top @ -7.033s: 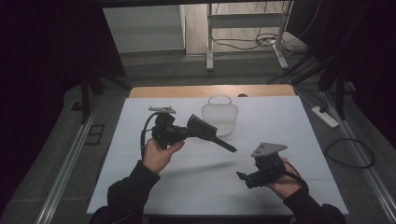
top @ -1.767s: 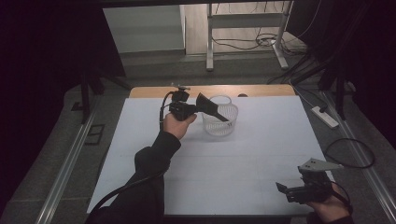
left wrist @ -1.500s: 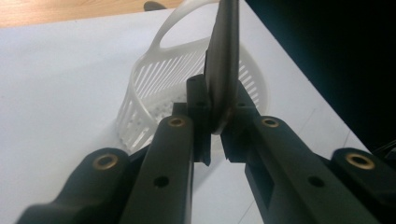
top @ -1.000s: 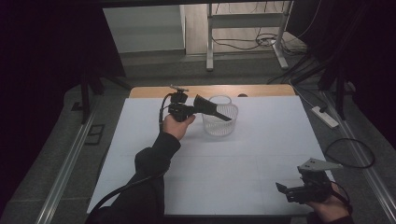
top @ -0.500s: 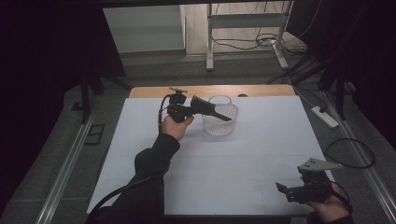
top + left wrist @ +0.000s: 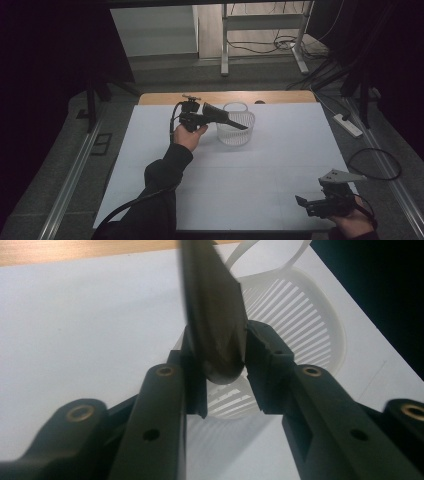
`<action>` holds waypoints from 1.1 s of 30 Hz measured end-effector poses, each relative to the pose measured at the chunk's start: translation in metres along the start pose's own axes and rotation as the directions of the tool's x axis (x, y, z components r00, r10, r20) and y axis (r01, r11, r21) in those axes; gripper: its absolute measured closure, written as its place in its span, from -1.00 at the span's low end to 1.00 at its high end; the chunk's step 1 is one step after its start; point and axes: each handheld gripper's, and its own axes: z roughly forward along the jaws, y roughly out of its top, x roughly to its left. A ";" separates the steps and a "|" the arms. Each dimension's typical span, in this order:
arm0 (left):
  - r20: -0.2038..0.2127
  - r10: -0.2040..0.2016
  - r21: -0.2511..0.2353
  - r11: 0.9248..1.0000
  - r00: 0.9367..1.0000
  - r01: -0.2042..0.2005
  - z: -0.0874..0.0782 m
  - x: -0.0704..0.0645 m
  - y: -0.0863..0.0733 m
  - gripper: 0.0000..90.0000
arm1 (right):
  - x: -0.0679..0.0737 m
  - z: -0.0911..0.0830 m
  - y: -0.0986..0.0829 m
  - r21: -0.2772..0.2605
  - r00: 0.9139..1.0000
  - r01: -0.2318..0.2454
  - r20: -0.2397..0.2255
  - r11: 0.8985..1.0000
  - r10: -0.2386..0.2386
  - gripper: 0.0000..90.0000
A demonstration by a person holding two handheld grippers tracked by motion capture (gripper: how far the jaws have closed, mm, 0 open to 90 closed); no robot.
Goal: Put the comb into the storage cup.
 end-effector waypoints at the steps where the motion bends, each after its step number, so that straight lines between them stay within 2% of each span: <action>1: -0.002 0.000 -0.001 1.000 1.000 0.000 0.001 0.000 0.000 0.53 | 0.000 0.000 0.000 0.000 1.000 0.000 0.000 1.000 0.000 -0.99; 8: -0.025 0.006 0.000 1.000 1.000 -0.006 0.003 0.000 -0.001 0.39 | 0.000 0.000 0.000 0.001 1.000 0.002 0.000 1.000 -0.002 -0.99; 17: -0.055 0.012 -0.015 1.000 0.998 -0.013 0.001 0.001 -0.001 -0.01 | 0.000 0.000 0.000 0.001 1.000 0.002 0.000 1.000 -0.002 -0.99; 33: -0.092 0.078 -0.033 0.996 0.993 -0.081 -0.001 0.000 -0.001 -0.52 | 0.000 0.000 0.000 0.000 1.000 0.005 -0.001 1.000 -0.005 -0.99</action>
